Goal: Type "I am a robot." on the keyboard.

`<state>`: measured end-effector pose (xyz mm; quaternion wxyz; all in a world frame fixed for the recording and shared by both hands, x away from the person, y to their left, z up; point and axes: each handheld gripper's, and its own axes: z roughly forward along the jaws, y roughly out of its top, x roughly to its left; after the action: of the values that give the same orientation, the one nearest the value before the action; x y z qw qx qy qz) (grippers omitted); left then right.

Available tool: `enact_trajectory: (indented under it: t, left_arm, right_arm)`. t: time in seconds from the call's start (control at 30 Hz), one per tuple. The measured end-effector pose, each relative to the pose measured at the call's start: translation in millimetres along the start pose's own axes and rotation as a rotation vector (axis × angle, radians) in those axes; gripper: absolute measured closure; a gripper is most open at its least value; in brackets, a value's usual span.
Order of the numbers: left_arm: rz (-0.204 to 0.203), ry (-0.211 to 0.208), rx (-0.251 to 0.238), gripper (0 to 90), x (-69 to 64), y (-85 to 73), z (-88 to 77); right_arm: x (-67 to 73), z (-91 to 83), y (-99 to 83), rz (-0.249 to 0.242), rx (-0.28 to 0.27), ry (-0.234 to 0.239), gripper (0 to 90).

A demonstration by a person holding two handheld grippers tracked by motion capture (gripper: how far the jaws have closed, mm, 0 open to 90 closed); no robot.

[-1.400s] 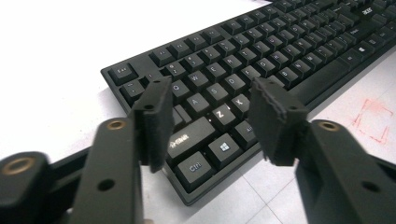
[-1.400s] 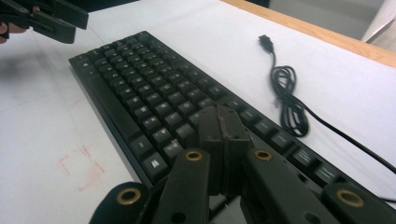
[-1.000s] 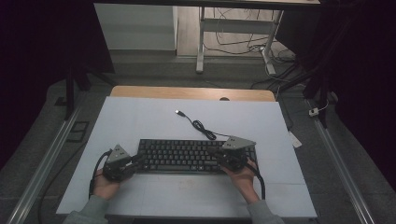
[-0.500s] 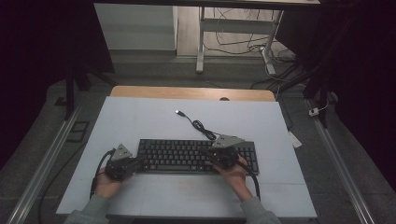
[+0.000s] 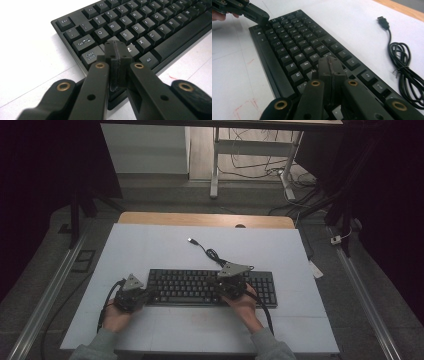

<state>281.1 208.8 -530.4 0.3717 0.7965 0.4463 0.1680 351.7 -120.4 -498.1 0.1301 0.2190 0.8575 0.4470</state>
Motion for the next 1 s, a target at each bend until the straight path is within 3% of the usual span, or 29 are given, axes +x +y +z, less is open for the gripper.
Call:
enact_trajectory:
  t: [0.57, 1.0]
  left_arm:
    - [0.010, -0.001, 0.013, 88.7, -1.1, -0.7, 3.0]
    - [0.003, -0.007, 0.014, 88.6, -0.2, -1.1, 3.3]
  right_arm:
    - [2.0, 22.4, 1.4, -0.002, 0.067, 0.013, 88.7]
    - [5.9, 38.8, 10.9, -0.018, 0.066, 0.012, 89.5]
